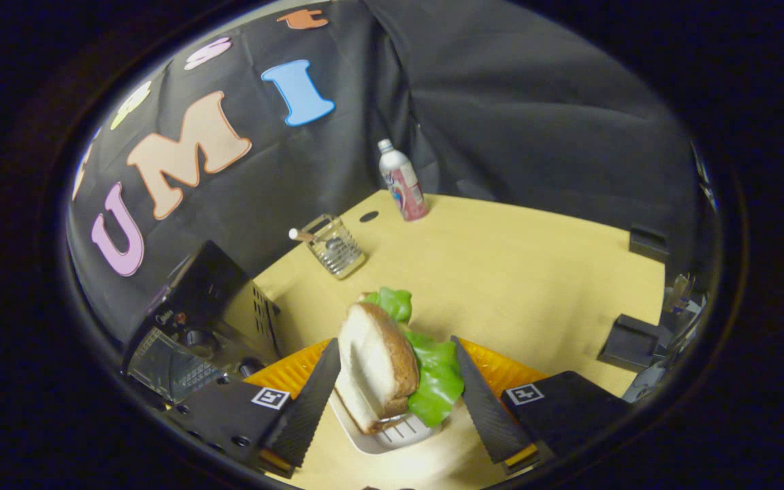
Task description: Open the toaster oven, put the food inside, and close the toaster oven door.
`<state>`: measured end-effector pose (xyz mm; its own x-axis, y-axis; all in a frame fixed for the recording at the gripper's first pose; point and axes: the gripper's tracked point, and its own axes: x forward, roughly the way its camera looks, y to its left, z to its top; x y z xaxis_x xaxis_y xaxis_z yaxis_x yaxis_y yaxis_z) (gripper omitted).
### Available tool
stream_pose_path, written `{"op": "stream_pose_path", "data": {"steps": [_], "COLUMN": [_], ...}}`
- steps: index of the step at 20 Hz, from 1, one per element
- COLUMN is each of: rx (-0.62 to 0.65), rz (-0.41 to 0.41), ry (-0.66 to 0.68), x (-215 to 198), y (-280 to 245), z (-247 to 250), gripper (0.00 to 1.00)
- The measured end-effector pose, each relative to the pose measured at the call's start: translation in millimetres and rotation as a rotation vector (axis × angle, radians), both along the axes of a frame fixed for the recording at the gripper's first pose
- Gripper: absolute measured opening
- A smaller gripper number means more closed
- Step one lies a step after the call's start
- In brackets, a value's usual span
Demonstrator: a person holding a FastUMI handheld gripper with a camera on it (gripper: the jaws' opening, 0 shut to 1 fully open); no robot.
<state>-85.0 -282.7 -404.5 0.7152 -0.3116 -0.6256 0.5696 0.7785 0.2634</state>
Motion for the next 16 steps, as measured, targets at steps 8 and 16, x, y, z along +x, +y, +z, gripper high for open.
{"op": "stream_pose_path", "data": {"steps": [8,16], "rx": [0.092,0.014], "rz": [0.024,0.025], "ry": [-0.07,-0.086], "x": [9,8], "y": [14,9], "z": [3,33], "gripper": [0.48,0.29]}}
